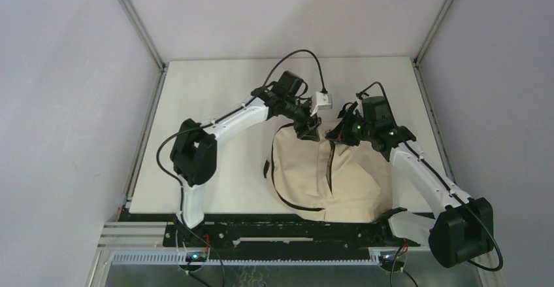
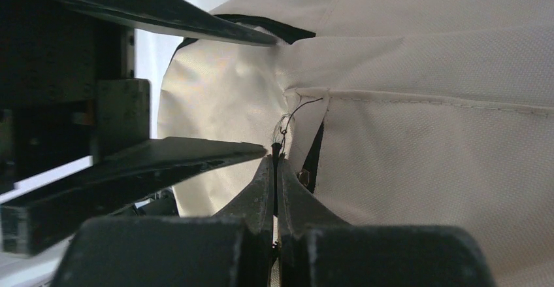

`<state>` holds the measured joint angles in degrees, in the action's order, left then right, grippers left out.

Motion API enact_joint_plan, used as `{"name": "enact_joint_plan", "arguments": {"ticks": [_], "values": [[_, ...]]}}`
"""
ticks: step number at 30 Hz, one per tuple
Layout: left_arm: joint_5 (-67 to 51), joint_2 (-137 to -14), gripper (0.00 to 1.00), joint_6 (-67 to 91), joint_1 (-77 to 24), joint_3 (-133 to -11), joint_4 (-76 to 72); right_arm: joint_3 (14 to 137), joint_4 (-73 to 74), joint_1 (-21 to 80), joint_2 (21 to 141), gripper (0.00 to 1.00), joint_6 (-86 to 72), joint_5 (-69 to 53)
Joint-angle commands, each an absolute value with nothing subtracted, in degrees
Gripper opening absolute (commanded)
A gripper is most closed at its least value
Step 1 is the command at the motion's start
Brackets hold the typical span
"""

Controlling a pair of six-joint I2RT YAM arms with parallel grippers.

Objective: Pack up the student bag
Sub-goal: Zip the student bag at the center of the board.

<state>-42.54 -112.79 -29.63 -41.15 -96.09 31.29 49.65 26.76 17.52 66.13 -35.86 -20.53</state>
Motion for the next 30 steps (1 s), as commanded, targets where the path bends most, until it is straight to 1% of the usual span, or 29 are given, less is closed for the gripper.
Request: {"name": "enact_joint_plan", "arguments": {"ticks": [1, 8, 14, 19, 22, 24, 28, 29, 30], "values": [[-45.0, -115.9, 0.70, -32.6, -41.7, -101.9, 31.8, 49.5, 27.2, 16.9, 65.3, 0.00, -34.8, -22.9], [-47.3, -118.7, 0.68, -32.6, -41.9, -105.7, 33.1, 49.5, 27.5, 16.6, 65.0, 0.00, -34.9, -23.1], [-50.7, -121.6, 0.64, -33.7, -42.0, -109.3, 37.5, 49.5, 27.1, 16.5, 65.0, 0.00, -35.3, -23.4], [-54.0, -123.8, 0.64, -34.1, -42.1, -112.1, 41.9, 49.5, 27.1, 16.5, 65.1, 0.00, -35.3, -23.4], [-54.3, -124.4, 0.61, -34.0, -42.1, -112.3, 41.9, 49.5, 27.0, 16.5, 65.1, 0.00, -35.3, -23.5], [-54.0, -124.7, 0.49, -33.6, -42.1, -112.7, 41.9, 49.5, 27.1, 16.4, 65.0, 0.00, -35.4, -23.5], [-53.4, -125.0, 0.07, -32.5, -42.0, -113.4, 41.7, 49.5, 27.6, 16.5, 64.7, 0.00, -35.3, -23.2], [-52.8, -124.9, 0.01, -31.6, -42.0, -113.4, 41.3, 49.5, 27.9, 16.4, 64.6, 0.00, -35.3, -23.1], [-52.2, -124.8, 0.00, -30.3, -41.9, -113.4, 40.8, 49.5, 28.1, 16.4, 64.4, 0.00, -35.2, -23.0]]}}
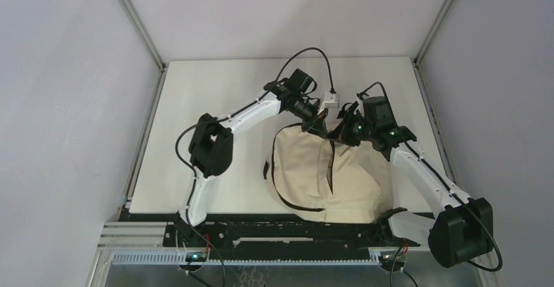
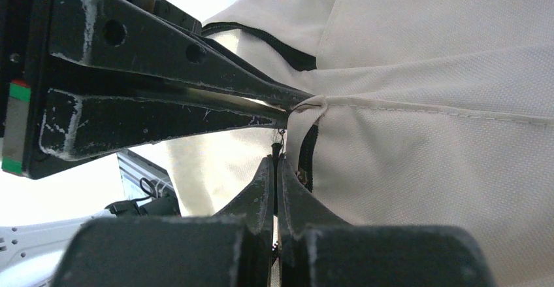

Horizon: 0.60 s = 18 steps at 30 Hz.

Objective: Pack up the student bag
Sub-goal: Zip the student bag at the center of the board.

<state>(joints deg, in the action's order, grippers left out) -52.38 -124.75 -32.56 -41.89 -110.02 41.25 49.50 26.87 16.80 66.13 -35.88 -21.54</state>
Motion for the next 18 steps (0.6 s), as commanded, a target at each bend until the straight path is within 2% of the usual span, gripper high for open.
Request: {"name": "enact_joint_plan", "arguments": {"ticks": [1, 11, 18], "values": [[-51.7, -124.7, 0.00, -29.1, -41.6, -113.4, 40.3, 49.5, 28.4, 16.4, 64.2, 0.00, -35.1, -22.9], [-58.9, -126.3, 0.00, -5.7, -34.0, -113.5, 31.6, 49.5, 34.8, 16.6, 61.2, 0.00, -31.9, -21.5], [-54.6, -125.9, 0.00, -1.2, -32.2, -110.4, 27.9, 48.5, 37.0, 17.2, 59.7, 0.00, -29.6, -22.8]]}}
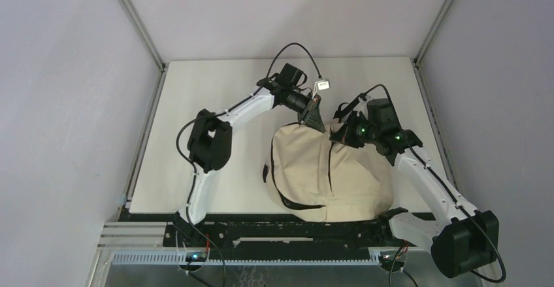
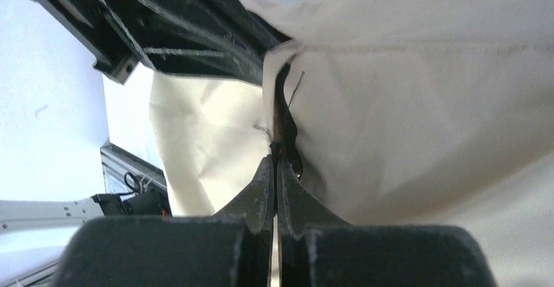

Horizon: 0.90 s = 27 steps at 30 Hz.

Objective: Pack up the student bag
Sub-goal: Zip the student bag at the center of the board.

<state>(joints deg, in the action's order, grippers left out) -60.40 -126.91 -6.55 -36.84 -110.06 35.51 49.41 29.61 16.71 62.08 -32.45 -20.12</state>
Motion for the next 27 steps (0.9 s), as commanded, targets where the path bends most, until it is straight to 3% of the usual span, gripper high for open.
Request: {"name": "enact_joint_plan", "arguments": {"ticks": [1, 27], "values": [[-53.4, -125.6, 0.00, -0.4, -32.0, -109.8, 27.1, 48.5, 37.4, 17.4, 59.5, 0.00, -29.3, -23.2], [-44.2, -125.3, 0.00, 7.8, -27.2, -108.4, 19.0, 40.7, 47.9, 28.7, 47.4, 0.00, -28.9, -24.0]]}}
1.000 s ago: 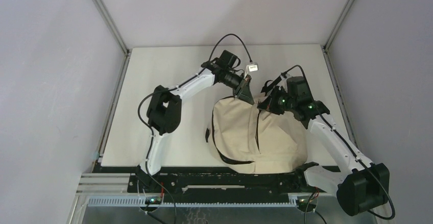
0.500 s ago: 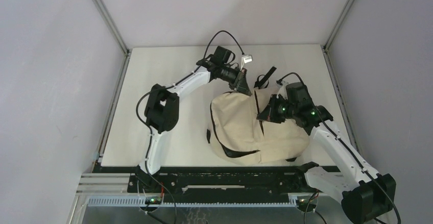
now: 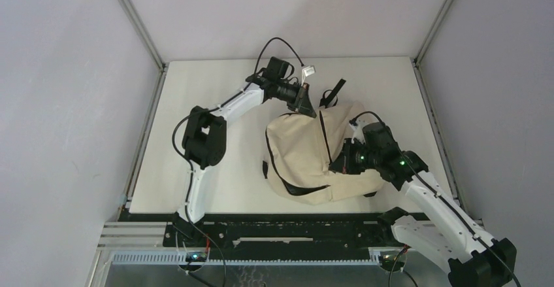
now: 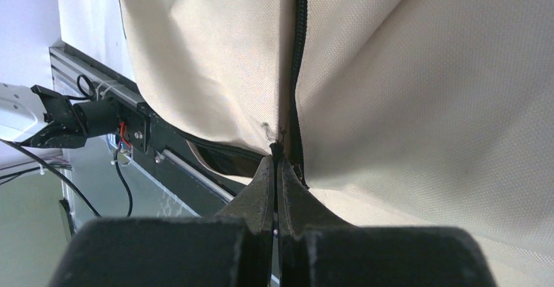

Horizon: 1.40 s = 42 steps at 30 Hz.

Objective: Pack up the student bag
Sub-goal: Zip the student bag at the center of the board.

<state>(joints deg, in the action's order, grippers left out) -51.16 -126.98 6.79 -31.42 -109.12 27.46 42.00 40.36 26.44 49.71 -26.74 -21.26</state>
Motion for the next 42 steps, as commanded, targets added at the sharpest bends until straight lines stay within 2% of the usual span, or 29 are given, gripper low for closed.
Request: {"name": "enact_joint_plan", "arguments": {"ticks": [1, 9, 15, 16, 18, 20, 22, 25, 28, 31, 34, 36, 40, 42], "values": [[-44.2, -125.2, 0.00, 8.3, -27.1, -108.3, 18.6, 40.4, 48.0, 28.8, 47.4, 0.00, -29.3, -23.9], [-43.9, -123.0, 0.00, 13.1, -23.7, -104.8, 11.7, 39.2, 52.1, 29.7, 45.9, 0.00, -32.7, -19.1], [-43.6, -119.9, 0.00, 14.0, -21.9, -100.4, 10.6, 39.5, 48.8, 29.6, 46.1, 0.02, -35.2, -17.8], [-43.3, -118.8, 0.00, 14.0, -21.6, -98.9, 10.6, 40.0, 48.1, 29.6, 46.4, 0.11, -36.0, -17.1], [-41.6, -115.6, 0.00, 13.9, -21.1, -95.2, 10.4, 41.6, 46.9, 29.4, 47.1, 0.37, -37.5, -14.4], [-36.7, -112.2, 0.00, 13.5, -20.5, -91.2, 10.7, 42.7, 46.0, 28.4, 47.3, 0.52, -39.4, -10.9], [-32.4, -108.5, 0.00, 13.7, -19.8, -87.0, 11.3, 42.9, 45.3, 25.5, 47.0, 0.60, -42.0, -8.1], [-25.2, -103.1, 0.00, 16.7, -18.9, -80.0, 10.3, 42.4, 42.7, 20.8, 46.5, 0.66, -45.0, -6.4], [-21.0, -98.8, 0.00, 21.9, -18.9, -73.0, 8.7, 41.0, 36.7, 19.6, 48.1, 0.67, -45.8, -7.0], [-18.9, -96.2, 0.00, 28.7, -19.3, -67.1, 8.5, 40.6, 30.4, 19.6, 54.9, 0.66, -46.6, -11.0], [-18.7, -94.0, 0.04, 33.8, -20.7, -62.8, 8.6, 40.5, 23.5, 19.7, 62.4, 0.60, -47.1, -14.1], [-18.4, -92.6, 0.16, 36.2, -23.1, -60.8, 8.4, 40.8, 17.5, 19.8, 66.8, 0.51, -46.6, -15.9], [-18.7, -90.7, 0.41, 38.5, -31.2, -62.5, 7.8, 48.9, 13.7, 17.3, 77.4, 0.41, -42.2, -14.0], [-19.7, -90.4, 0.47, 37.8, -35.4, -65.8, 8.3, 55.1, 13.8, 14.9, 83.6, 0.39, -39.7, -13.7]]}}
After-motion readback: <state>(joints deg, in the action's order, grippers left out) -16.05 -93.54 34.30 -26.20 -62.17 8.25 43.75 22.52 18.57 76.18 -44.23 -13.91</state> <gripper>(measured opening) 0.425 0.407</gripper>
